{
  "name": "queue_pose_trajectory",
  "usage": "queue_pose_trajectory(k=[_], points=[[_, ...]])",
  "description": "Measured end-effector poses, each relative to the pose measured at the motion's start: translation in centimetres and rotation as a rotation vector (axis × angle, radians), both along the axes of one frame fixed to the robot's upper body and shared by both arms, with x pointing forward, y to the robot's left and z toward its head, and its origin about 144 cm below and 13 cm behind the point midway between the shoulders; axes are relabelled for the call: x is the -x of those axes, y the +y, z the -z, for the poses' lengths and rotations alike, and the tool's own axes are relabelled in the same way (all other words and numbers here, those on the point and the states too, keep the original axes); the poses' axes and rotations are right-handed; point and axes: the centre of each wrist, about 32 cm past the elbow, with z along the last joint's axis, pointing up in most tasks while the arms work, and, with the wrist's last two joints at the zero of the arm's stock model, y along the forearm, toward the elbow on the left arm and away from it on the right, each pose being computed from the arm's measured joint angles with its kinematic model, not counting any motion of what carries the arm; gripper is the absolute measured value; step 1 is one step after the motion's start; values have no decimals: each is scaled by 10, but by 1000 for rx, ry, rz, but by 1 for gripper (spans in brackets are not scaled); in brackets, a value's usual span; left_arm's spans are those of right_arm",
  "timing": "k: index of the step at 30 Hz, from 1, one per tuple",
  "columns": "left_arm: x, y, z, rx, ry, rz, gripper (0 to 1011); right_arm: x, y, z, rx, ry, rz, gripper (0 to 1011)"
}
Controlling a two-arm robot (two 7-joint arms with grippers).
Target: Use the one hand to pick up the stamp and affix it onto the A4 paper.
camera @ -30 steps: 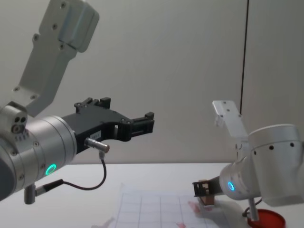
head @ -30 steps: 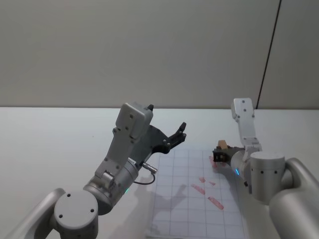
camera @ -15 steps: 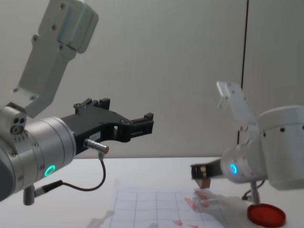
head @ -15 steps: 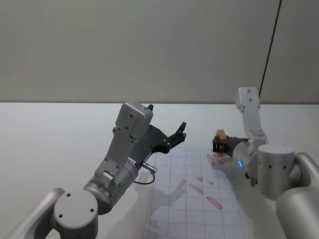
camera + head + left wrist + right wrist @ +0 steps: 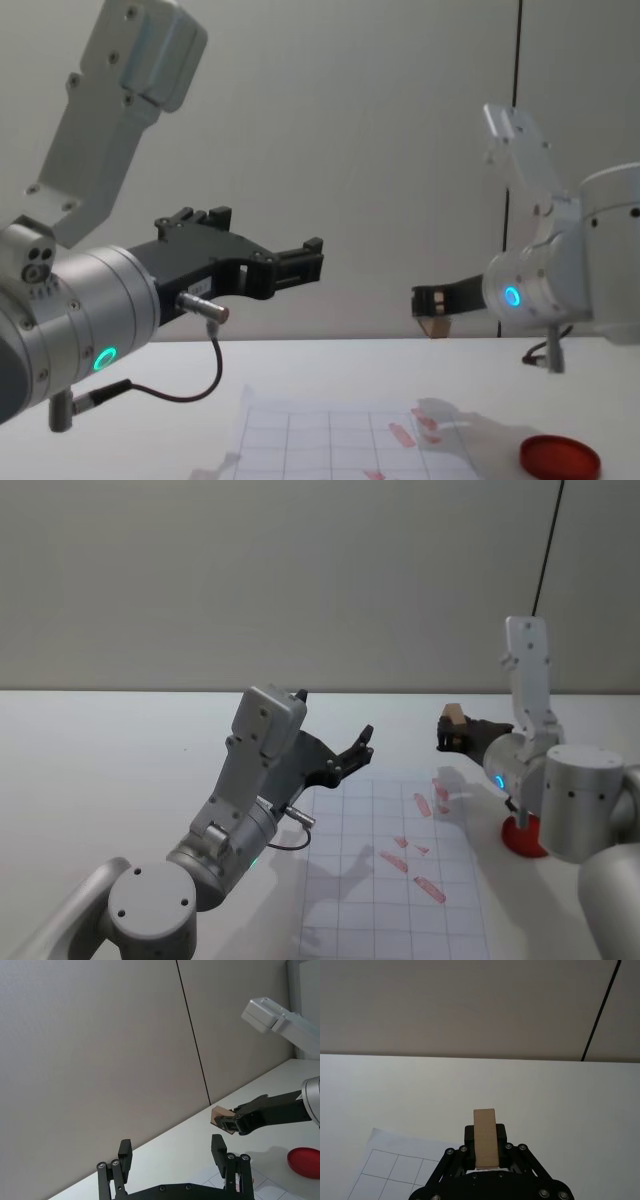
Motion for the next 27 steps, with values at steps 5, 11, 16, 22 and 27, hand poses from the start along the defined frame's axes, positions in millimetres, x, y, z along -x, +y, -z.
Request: queue_pose_trajectory(k=[5,11,16,22,27], points=[[0,0,0,0,0,0,1002,4,-6,-5,0,7,7,221],[0,0,0,0,0,0,1002,10,-15,-6,8,41,17,221],[0,0,0,0,0,0,1002,20,-27,-4,26,77,30,221],[0,0,0,0,0,0,1002,30,-39,-1,42,94,40,220],[0,0,0,0,0,0,1002,38,-46,1,53,96,44,221]])
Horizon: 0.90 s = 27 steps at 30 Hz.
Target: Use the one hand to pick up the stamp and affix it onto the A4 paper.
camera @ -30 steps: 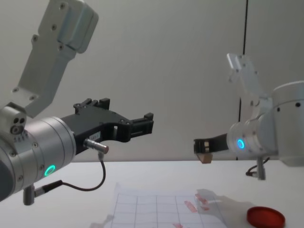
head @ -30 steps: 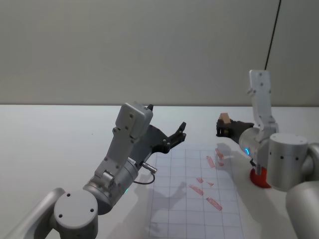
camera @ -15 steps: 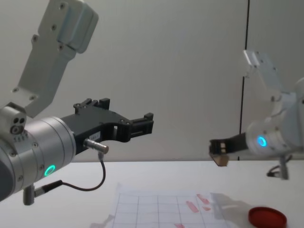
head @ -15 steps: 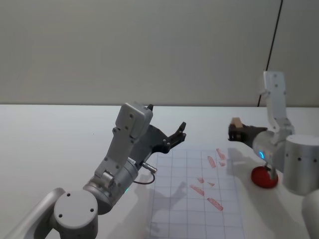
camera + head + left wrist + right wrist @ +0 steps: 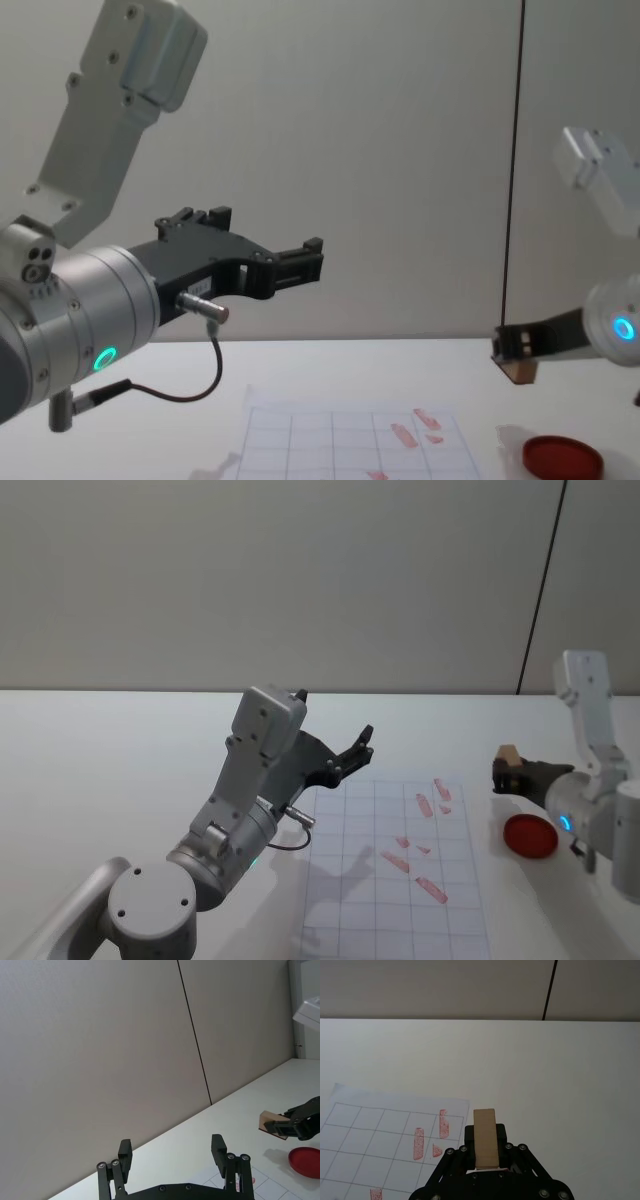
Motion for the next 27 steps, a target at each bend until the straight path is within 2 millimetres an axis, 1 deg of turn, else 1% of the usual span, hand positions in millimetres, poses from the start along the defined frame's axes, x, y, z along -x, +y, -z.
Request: queue_pose_trajectory(k=[3,14,27], points=[[0,0,0,0,0,0,1002,7,-7,1,9,0,2,221],[0,0,0,0,0,0,1002,19,-21,5,34,24,3,221],[0,0,0,0,0,0,1002,30,-29,8,52,55,-10,220]])
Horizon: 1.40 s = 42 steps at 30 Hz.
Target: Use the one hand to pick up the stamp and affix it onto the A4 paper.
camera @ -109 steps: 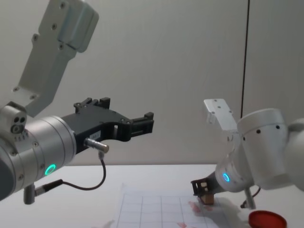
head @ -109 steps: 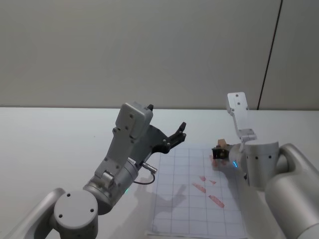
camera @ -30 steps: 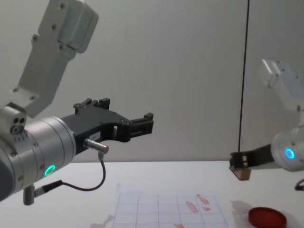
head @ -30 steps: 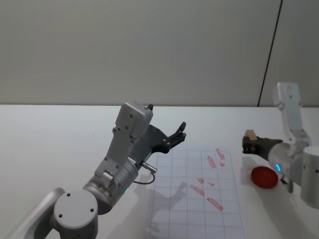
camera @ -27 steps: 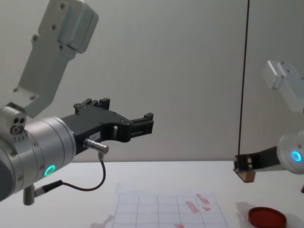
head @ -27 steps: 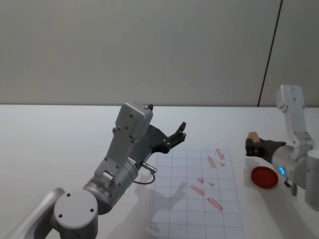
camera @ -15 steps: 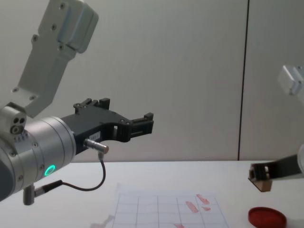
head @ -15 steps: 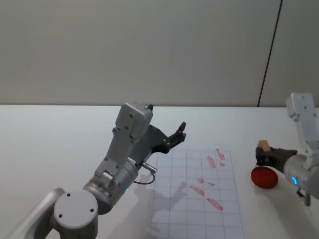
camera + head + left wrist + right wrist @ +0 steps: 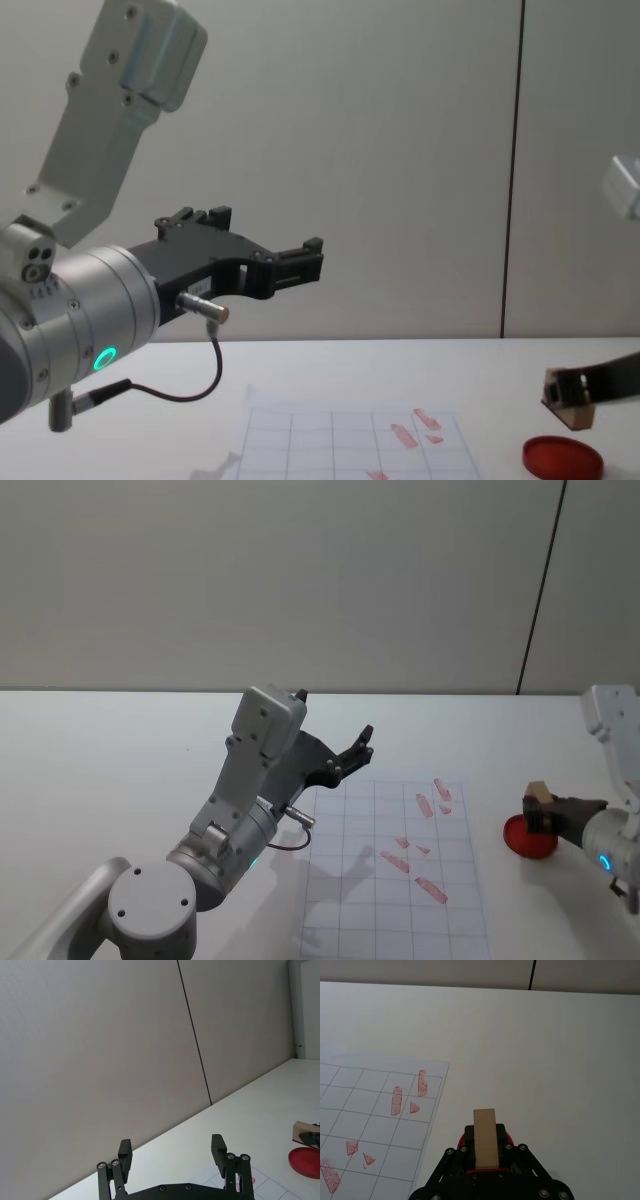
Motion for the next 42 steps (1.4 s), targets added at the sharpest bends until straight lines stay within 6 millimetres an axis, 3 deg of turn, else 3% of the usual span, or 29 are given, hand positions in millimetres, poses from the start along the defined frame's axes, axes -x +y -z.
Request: queue_pose_trajectory(k=[25,42], points=[[0,0,0,0,0,0,1002,5,-2,11,35,18,-4,223],[0,0,0,0,0,0,1002,5,-1,14,43,20,-2,765]])
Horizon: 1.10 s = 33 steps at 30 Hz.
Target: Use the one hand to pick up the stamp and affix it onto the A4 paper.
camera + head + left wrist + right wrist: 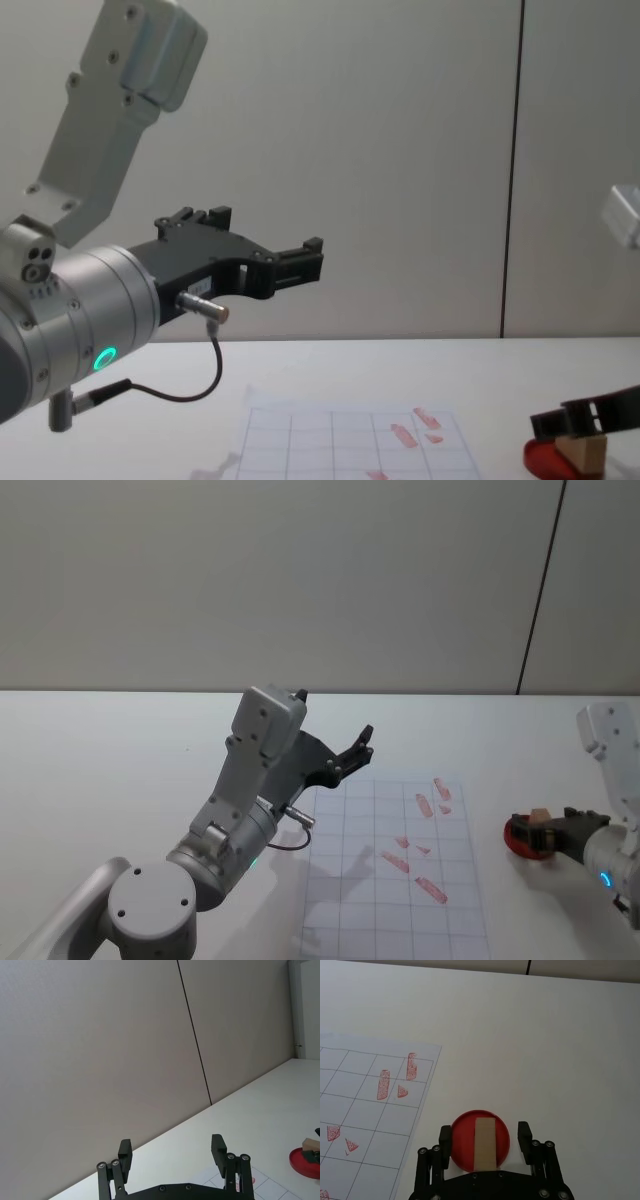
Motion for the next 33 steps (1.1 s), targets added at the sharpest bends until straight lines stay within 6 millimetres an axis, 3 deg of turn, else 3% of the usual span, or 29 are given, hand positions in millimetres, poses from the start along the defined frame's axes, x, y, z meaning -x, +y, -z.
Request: queue_pose_trajectory(k=[9,33], points=[[0,0,0,0,0,0,1002,0,0,1,-2,-8,-1,998],[0,0,0,0,0,0,1002,16,-1,4,-151,-269,-10,1001]])
